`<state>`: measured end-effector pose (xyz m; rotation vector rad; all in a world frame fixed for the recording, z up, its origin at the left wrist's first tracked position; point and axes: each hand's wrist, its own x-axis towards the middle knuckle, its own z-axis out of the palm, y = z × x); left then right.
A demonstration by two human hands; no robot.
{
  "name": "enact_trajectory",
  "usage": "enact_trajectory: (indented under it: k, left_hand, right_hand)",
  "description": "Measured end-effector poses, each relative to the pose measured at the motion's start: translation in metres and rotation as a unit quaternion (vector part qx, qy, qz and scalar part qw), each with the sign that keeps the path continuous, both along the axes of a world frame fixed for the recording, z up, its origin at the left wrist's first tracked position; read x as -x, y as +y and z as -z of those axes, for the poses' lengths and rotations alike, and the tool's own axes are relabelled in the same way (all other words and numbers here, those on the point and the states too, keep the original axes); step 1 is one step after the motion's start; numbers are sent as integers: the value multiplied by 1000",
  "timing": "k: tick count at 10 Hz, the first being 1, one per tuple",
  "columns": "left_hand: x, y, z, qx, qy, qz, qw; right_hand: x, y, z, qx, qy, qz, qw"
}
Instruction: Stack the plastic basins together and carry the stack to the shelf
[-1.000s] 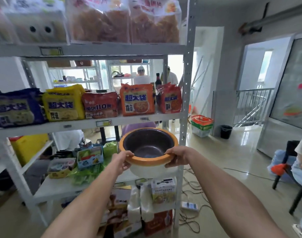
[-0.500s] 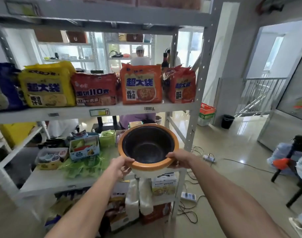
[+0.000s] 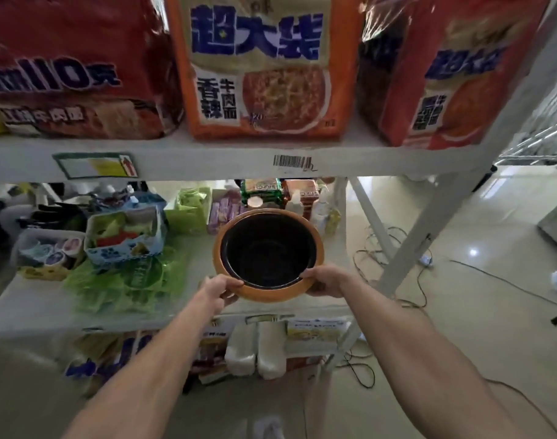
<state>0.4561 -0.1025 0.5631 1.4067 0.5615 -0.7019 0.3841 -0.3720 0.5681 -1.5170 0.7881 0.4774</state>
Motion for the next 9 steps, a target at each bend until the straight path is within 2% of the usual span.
enact_trajectory:
  k: [2,3,4,5,6,7,8,9]
  left_hand:
    - [-10,-8,35,-23,14,-15,1000]
    - [-4,-2,30,-56,4,25,998]
    - [7,10,-9,-139,-30,95,985]
    - [35,26,-73,-300,-141,216,918]
    - [85,44,-132,-386,-230,292,844]
    - [150,70,-182,-431,-273,362,780]
    - [203,92,-228,-428,-323,369,759]
    - [247,106,-266,-402,-359,345,769]
  right_hand:
    - [-15,-4,52,24,33,-21,999]
    - [-8,2,47,74,41,-44,995]
    - [3,12,2,173,50,-89,980]
    - [20,25,-56,297,26,-147,943]
    - [55,44,-108,385,-23,-177,905]
    - [96,53,-125,447,-21,-232,864]
    - [152,72,-159,472,-13,-266,840]
    - [202,90,-200,502,-20,-258,825]
